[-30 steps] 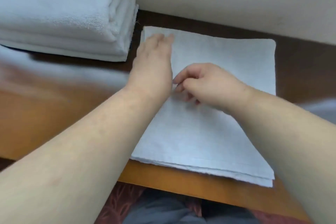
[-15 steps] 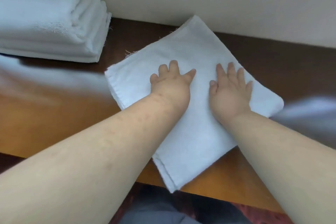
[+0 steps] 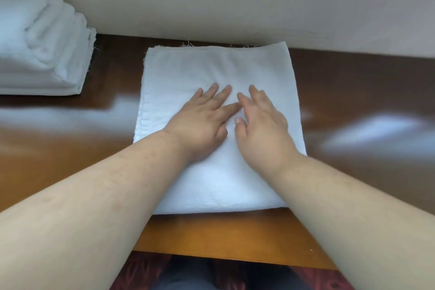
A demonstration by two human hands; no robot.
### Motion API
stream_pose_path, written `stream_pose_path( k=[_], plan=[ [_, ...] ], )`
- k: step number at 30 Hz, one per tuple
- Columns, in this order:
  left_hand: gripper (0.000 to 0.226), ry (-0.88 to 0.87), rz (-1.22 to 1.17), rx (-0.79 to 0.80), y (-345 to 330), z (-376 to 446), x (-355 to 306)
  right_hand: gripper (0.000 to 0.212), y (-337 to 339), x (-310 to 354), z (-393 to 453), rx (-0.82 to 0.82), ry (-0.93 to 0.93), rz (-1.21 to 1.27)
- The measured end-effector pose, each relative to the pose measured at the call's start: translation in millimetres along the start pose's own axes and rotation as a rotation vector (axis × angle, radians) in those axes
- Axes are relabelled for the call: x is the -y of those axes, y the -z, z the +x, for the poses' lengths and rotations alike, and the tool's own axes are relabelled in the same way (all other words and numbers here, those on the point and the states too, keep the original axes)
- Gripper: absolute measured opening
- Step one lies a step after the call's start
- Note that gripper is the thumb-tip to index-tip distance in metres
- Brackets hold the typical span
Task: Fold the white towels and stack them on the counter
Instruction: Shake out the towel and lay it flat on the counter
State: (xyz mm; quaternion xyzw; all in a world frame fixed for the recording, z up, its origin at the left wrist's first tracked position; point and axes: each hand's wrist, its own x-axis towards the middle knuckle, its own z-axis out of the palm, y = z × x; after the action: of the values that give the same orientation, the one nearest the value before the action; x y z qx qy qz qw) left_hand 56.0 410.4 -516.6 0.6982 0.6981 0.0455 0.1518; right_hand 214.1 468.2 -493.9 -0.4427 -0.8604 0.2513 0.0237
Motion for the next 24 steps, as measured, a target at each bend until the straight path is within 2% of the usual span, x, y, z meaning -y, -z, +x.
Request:
stream_pose_path(
  k=[2, 4, 7, 9, 11, 14, 17, 21, 24],
  plan=[
    [0.063, -0.046, 0.028, 0.026, 4.8, 0.5, 6.0, 0.061, -3.9, -14.4, 6.0, 0.059, 0.048, -0.211],
    [0.063, -0.043, 0.052, 0.043, 6.1, -1.7, 6.6, 0.065, -15.6, -19.8, -4.8, 0.083, 0.009, -0.298],
    [0.066, 0.055, 0.032, 0.002, 5.4, -4.5, -0.6, 0.063, -25.1, -9.7, -8.5, 0.048, -0.052, -0.19],
    [0.067, 0.1, -0.03, -0.059, 7.6, 5.8, 2.3, 0.057, -19.6, -5.5, 14.4, -0.037, 0.003, -0.123],
    [0.064, 0.087, 0.01, -0.055, 10.3, 24.2, 18.7, 0.057, -9.9, -9.8, 49.4, -0.04, 0.088, -0.203],
    [0.069, 0.196, 0.148, -0.01, 12.1, 45.7, 57.5, 0.073, 2.1, -28.5, 95.5, 0.041, 0.041, -0.354],
    [0.074, 0.307, 0.153, -0.048, 9.5, 54.5, 77.4, 0.086, 3.6, -39.6, 114.1, -0.019, -0.041, -0.349],
    [0.076, 0.322, 0.151, -0.049, 9.7, 55.9, 77.1, 0.086, 4.6, -36.9, 112.6, -0.034, -0.04, -0.328],
    [0.07, 0.217, 0.025, -0.091, 18.6, 40.2, 69.5, 0.07, 8.3, -23.8, 87.8, -0.135, -0.014, -0.294]
  ],
)
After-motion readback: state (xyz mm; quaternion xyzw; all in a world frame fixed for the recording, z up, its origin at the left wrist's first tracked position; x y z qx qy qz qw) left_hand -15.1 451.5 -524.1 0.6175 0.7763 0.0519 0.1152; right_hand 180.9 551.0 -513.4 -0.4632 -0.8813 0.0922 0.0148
